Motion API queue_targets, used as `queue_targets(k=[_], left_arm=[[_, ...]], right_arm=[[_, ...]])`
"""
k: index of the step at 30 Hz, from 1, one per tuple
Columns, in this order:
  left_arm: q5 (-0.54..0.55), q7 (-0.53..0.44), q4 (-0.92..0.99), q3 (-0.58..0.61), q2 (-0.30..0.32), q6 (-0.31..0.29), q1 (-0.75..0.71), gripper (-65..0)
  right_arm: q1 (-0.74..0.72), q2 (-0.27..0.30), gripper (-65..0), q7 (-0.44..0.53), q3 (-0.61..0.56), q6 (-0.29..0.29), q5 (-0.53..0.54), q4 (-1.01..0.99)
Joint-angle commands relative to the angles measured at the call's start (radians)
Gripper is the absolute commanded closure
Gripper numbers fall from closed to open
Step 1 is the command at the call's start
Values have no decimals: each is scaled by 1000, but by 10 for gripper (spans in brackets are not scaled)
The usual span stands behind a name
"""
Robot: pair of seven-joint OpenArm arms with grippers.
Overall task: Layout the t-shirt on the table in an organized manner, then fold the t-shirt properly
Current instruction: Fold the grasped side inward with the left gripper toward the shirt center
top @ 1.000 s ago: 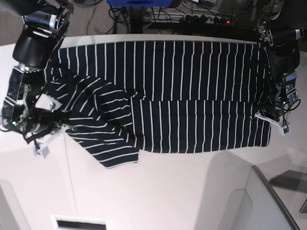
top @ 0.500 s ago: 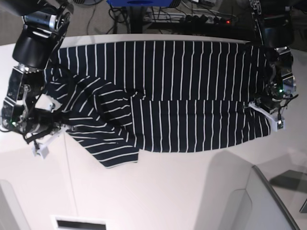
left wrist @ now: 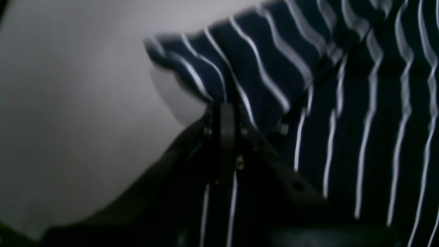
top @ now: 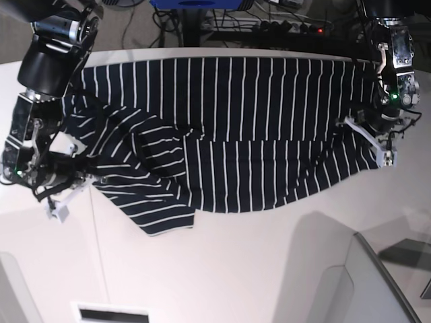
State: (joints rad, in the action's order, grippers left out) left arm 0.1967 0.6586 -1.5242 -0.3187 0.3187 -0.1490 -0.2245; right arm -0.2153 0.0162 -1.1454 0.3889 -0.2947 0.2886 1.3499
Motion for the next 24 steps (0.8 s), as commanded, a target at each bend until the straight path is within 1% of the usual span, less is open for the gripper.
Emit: queue_targets(k=[1,6,7,10,13,15,16,19,22,24], left_arm=[[-1,-4,-16,-4,15,6,4,0],[-1,37,21,-6,15,6,3,0],[-1,40,21,-9,15,6,0,-13],[-1,85,9,-17,17,6,-16,-234],[1,100,7,-49,17,7,-16,-387],[7,100,1,-92,13,7,-13,-441],[10,99,1,-113,13,7,-11,-456],[8,96,34,-173,13,7,46,-462],[10,94,123,-227,17,6,122,-462],[10,91,212,-237,21,4,187,-462]], right_arm=[[-23,8,0,11,-1,-1,13,15],[-23,8,0,11,-1,-1,13,15],[-23,8,0,11,-1,-1,13,15],[-23,8,0,11,-1,-1,13,15],[-23,8,0,11,-1,-1,13,15],[-23,8,0,11,-1,-1,13,15],[-23,8,0,11,-3,-1,13,13],[-23,8,0,11,-3,-1,13,13],[-23,8,0,11,-3,-1,13,13],[-23,8,0,11,-3,-1,13,13]])
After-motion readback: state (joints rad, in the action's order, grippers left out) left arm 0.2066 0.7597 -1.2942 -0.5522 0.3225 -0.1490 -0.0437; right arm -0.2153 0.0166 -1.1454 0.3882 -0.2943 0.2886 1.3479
